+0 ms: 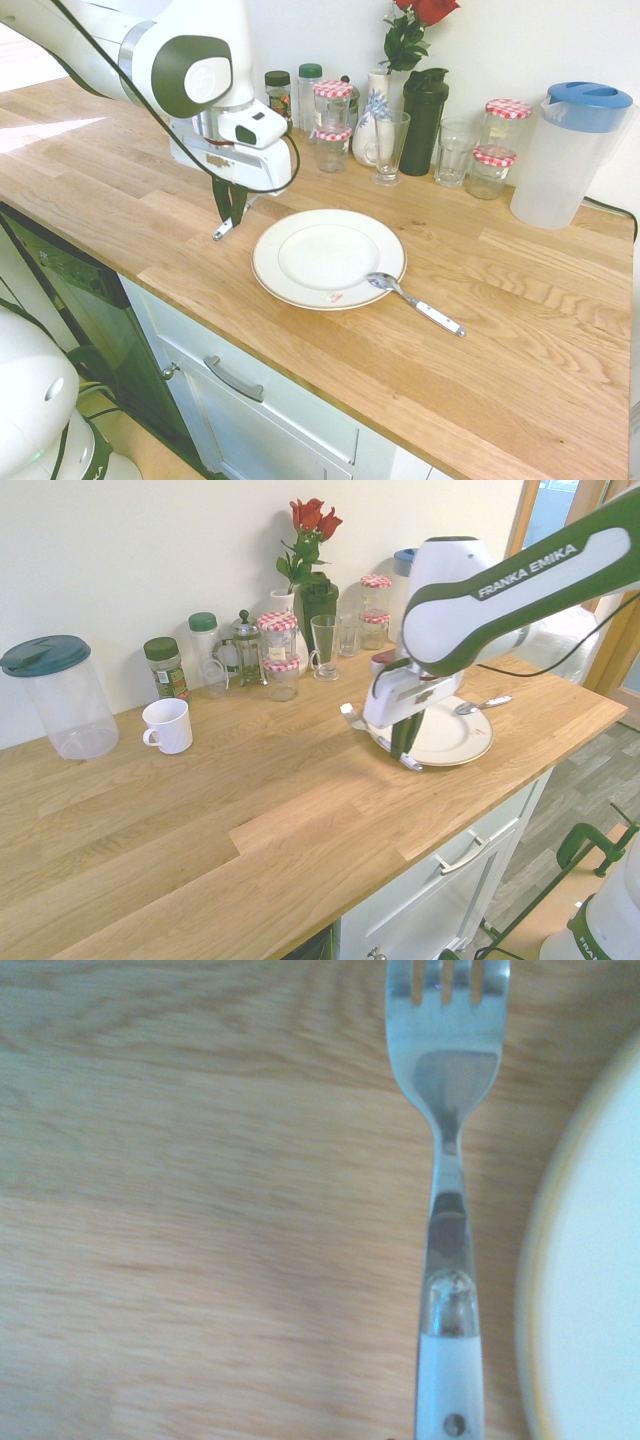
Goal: Put the fork into the plate
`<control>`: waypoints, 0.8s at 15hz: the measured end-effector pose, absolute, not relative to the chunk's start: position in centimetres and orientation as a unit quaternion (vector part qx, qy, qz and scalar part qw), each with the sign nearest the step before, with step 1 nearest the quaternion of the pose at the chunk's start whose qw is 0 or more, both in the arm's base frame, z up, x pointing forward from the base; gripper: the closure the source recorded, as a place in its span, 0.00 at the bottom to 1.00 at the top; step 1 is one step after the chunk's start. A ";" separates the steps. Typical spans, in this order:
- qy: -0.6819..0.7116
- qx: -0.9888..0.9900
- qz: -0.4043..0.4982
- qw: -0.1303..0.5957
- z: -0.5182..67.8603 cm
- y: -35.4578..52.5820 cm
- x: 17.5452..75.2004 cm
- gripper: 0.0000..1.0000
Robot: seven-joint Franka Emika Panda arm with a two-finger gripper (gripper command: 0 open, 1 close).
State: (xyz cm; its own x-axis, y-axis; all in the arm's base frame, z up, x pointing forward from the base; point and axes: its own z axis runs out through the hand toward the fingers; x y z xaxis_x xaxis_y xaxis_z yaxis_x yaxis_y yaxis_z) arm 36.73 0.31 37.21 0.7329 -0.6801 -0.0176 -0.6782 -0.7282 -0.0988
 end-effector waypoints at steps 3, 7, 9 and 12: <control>0.385 -0.920 -0.019 0.066 37.9 -4.1 35.9 1.00; 0.404 -0.912 -0.007 0.067 36.9 -6.8 35.5 1.00; 0.410 -0.910 0.002 0.065 36.4 -7.4 35.4 1.00; 0.423 -0.904 0.012 0.063 35.9 -8.3 35.1 1.00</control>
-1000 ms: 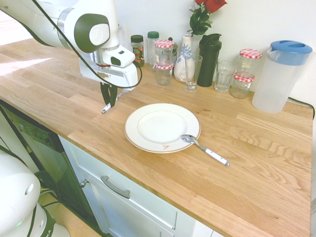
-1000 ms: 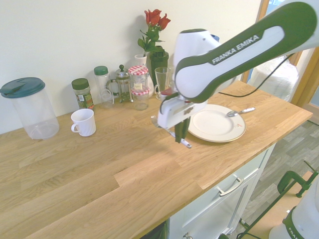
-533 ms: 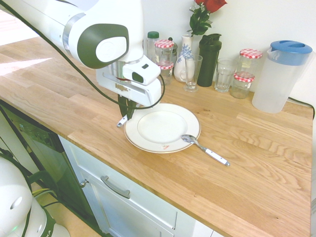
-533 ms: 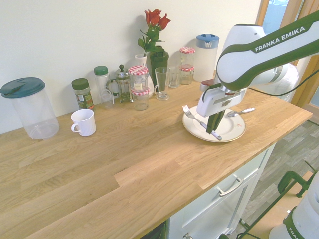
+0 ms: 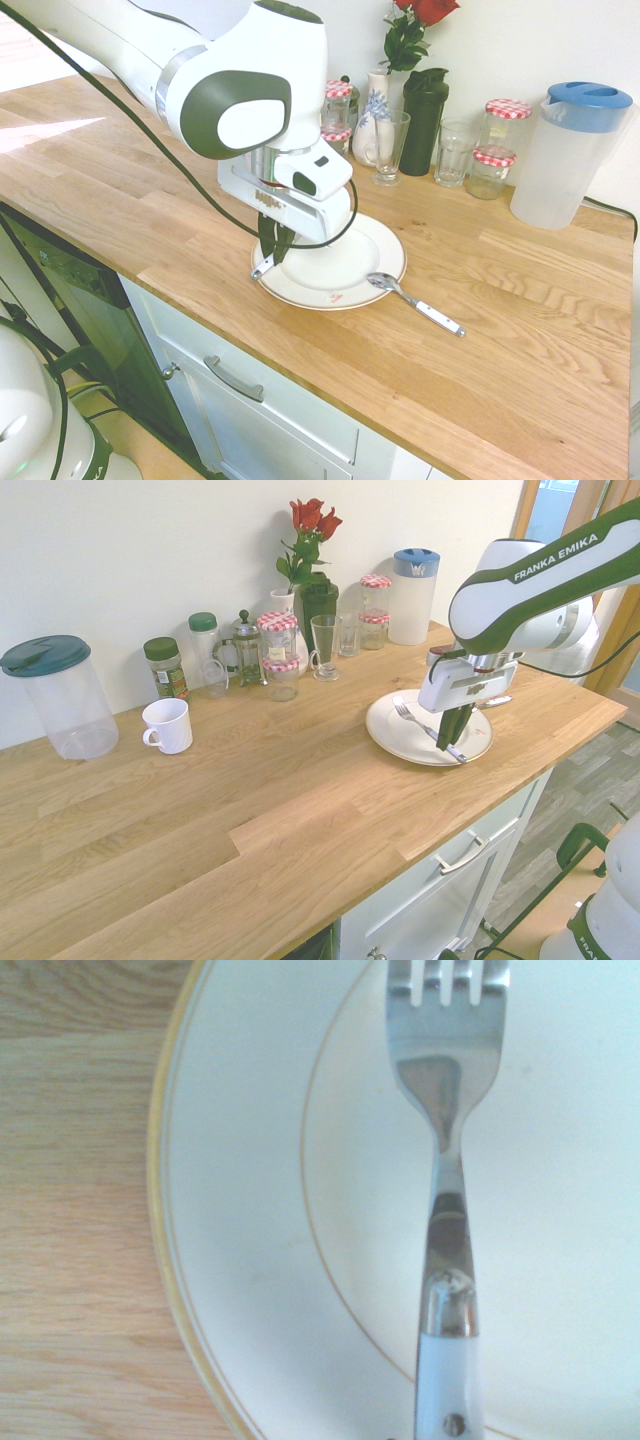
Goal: Put the fork into the plate
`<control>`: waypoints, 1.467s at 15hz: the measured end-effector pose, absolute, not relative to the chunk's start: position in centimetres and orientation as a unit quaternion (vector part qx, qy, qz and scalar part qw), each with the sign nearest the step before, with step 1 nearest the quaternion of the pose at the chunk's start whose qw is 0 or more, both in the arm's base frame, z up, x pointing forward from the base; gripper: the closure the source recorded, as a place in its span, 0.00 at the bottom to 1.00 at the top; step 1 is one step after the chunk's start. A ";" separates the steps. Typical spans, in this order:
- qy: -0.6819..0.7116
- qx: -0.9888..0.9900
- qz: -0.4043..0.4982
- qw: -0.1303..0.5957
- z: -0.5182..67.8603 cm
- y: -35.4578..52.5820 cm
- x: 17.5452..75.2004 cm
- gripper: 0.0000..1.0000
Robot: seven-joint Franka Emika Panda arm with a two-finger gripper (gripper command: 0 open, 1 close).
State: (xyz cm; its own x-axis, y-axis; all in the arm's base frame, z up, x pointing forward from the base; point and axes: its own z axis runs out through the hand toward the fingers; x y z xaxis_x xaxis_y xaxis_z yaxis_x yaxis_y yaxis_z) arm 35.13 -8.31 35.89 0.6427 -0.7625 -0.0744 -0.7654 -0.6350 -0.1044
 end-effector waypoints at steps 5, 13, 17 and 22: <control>0.432 -0.900 0.024 0.061 35.4 -9.0 34.8 1.00; 0.436 -0.897 0.042 0.063 34.8 -9.1 34.5 0.00; 0.441 -0.894 0.044 0.067 34.8 -9.7 34.3 0.00; 0.445 -0.892 0.045 0.068 34.7 -10.2 34.1 0.00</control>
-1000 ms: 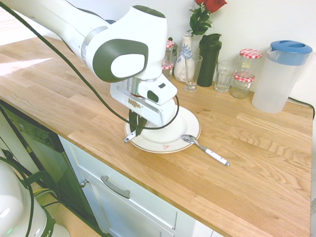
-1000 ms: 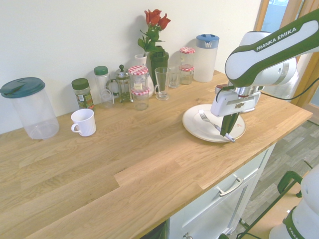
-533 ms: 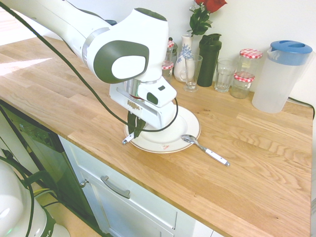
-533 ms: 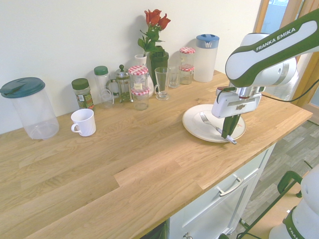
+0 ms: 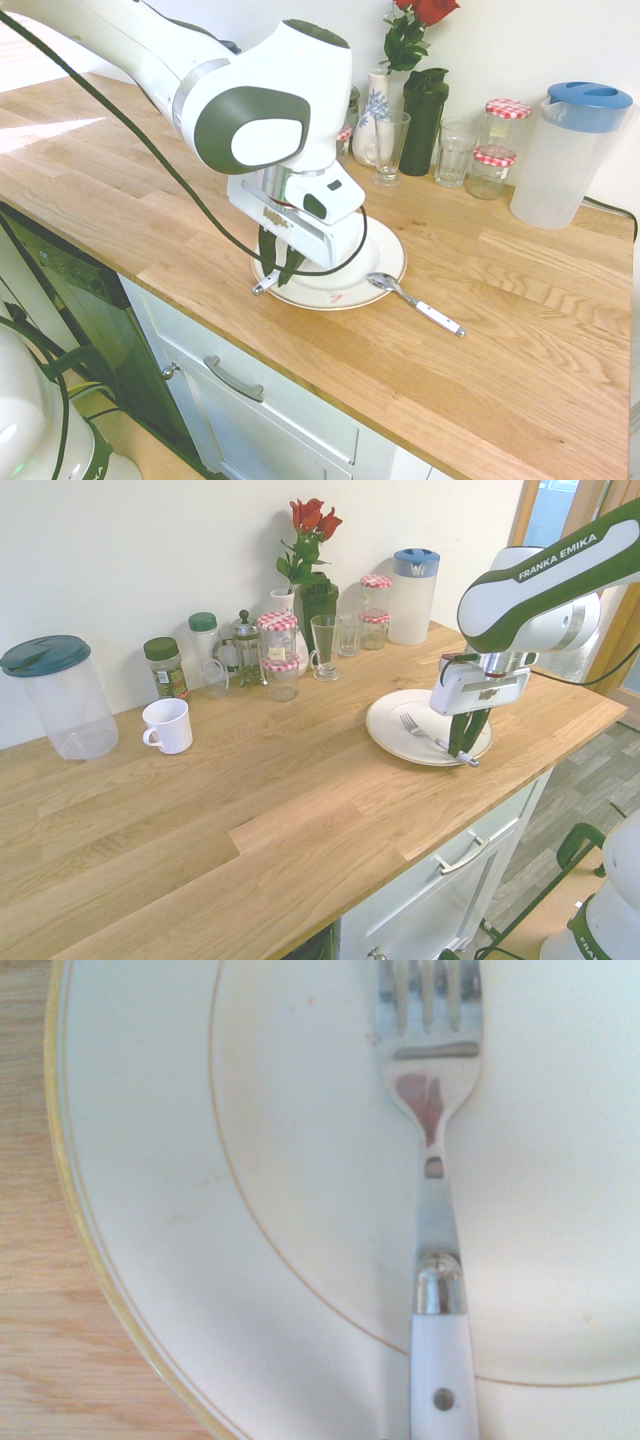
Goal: Put the fork into the plate
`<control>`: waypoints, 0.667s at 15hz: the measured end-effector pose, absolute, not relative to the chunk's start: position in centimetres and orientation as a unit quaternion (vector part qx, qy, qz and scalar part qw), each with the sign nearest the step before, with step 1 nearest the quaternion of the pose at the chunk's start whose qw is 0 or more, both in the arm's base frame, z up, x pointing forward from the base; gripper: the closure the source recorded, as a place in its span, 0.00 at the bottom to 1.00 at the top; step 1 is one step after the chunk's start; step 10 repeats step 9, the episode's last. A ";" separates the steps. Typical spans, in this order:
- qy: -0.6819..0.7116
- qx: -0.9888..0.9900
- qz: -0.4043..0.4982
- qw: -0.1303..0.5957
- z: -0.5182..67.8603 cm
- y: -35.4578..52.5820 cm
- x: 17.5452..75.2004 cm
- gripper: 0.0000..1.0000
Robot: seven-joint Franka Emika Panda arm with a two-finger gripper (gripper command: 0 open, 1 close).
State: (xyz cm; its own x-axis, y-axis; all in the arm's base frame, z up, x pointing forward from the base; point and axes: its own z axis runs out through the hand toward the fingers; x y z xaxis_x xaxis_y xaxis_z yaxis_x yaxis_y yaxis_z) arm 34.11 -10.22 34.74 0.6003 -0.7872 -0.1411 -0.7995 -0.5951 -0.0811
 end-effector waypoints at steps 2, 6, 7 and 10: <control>0.446 -0.891 0.046 0.069 34.7 -10.3 34.1 0.00; 0.457 -0.885 0.031 0.081 35.7 -12.1 33.8 0.00; 0.460 -0.884 0.018 0.085 36.6 -12.5 33.7 0.00; 0.463 -0.882 -0.008 0.094 38.6 -12.7 33.4 0.00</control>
